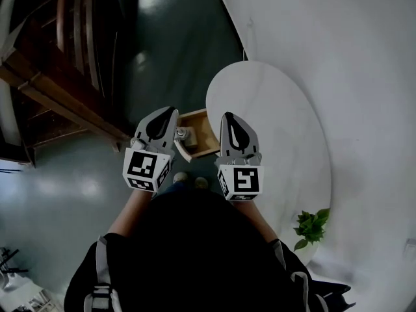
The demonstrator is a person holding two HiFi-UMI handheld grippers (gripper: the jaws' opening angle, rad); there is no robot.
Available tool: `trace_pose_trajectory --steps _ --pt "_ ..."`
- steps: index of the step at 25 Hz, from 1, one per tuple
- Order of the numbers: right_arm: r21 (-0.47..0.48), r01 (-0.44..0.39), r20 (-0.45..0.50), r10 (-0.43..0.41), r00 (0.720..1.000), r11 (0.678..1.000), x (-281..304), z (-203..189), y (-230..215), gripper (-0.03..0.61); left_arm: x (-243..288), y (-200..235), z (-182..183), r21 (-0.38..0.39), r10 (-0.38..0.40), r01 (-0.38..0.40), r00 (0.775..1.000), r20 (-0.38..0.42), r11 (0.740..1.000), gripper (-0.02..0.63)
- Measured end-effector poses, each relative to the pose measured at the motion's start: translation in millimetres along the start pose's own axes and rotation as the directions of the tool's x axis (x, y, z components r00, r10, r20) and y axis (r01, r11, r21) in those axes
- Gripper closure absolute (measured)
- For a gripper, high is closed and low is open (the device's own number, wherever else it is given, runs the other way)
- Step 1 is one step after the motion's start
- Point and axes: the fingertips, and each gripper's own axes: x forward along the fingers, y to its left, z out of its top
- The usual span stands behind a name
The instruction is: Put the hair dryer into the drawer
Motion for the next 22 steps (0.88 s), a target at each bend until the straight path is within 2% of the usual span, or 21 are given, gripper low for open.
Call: trace_pose_trajectory --steps 3,6,22 --pt "0.023 0.036 0.062 -0.037 0.997 0.999 -13.7 29.1 -3.7 0.555 -15.2 -7.0 24.6 0.032 0.012 -0.014 0.998 0.062 0.999 0.606" --pt "0.018 0.064 0.094 -0.065 0.993 0.998 -25.1 42.6 -5.0 0.555 -24.0 -16.7 31.3 0.042 0.008 -0.011 0.996 0.084 0.999 0.606" --pt "-0.030 0.049 0.079 -0.046 0.996 0.998 -28.5 35.4 9.8 0.557 -34.6 -21.0 37.2 0.038 0.014 -0.020 0.992 0.129 0.999 0.606"
